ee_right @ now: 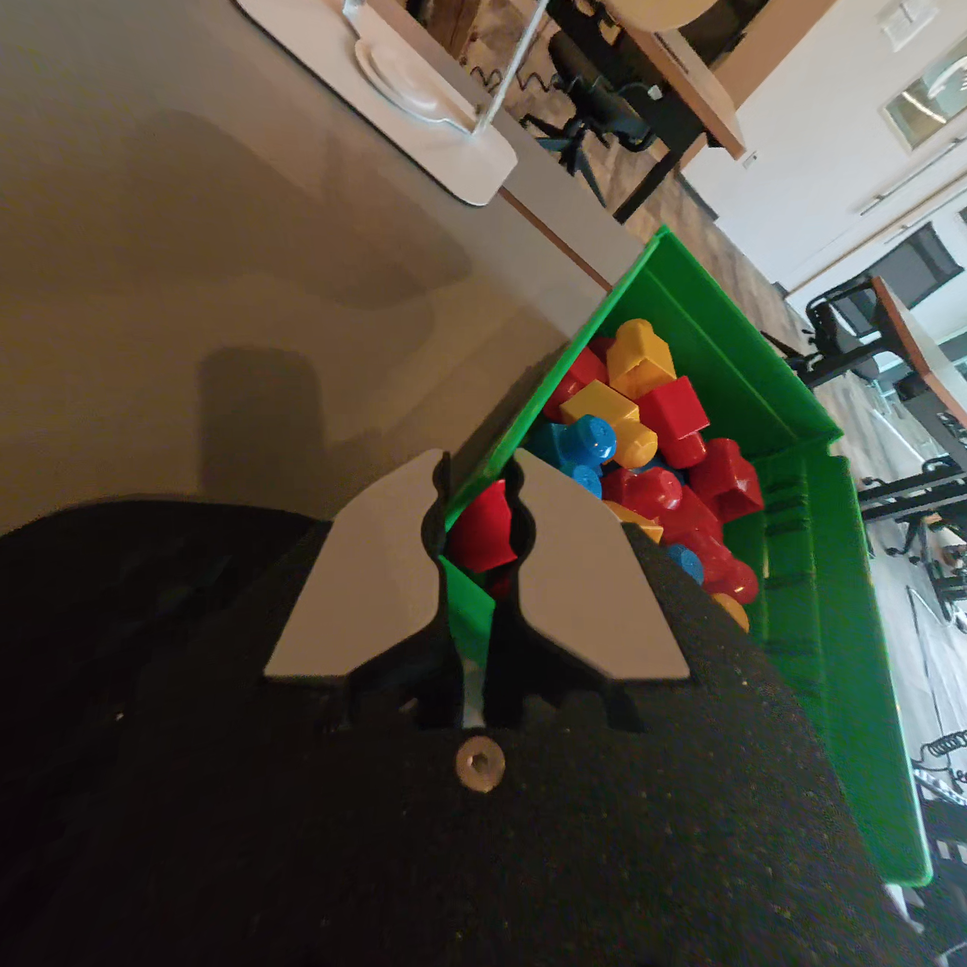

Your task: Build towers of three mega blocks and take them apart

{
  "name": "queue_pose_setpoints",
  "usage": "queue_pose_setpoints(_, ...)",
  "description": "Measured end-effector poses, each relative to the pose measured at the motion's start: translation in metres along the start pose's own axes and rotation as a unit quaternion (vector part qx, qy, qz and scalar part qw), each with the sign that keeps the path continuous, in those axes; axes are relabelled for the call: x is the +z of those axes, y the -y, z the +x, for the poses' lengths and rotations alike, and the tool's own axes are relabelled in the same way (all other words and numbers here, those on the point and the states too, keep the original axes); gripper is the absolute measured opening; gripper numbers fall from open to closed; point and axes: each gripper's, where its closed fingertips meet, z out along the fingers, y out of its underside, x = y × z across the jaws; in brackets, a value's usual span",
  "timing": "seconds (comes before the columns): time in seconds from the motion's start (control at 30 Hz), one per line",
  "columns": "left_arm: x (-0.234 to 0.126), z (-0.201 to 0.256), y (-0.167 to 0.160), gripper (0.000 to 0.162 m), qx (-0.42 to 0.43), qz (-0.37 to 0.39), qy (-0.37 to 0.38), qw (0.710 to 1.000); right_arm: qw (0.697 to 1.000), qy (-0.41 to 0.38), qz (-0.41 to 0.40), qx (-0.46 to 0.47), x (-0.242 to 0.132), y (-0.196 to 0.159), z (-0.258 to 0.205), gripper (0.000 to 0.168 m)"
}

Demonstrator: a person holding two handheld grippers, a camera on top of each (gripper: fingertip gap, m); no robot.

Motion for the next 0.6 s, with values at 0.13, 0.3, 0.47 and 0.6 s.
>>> queue_pose_setpoints(0.13, 0.004, 0.0, 0.001, 0.037, 0.0, 0.001, -0.002, 1.0, 1.0, 0.012, 0.014, 0.019, 0.002, 0.002, -0.002, 0.018)
queue_pose_setpoints(0.3, 0.006, 0.003, 0.004, 0.037, 0.005, 0.012, -0.017, 1.0, 0.999, 0.021, 0.021, 0.025, 0.004, 0.006, -0.005, 0.018)
queue_pose_setpoints(0.47, 0.007, 0.015, 0.008, 0.037, 0.013, 0.02, -0.043, 0.999, 0.999, 0.039, 0.027, 0.018, 0.006, 0.014, -0.016, 0.02)
queue_pose_setpoints(0.6, 0.012, 0.027, 0.014, 0.038, 0.017, 0.018, -0.06, 0.998, 0.998, 0.054, 0.034, 0.009, 0.008, 0.023, -0.028, 0.021)
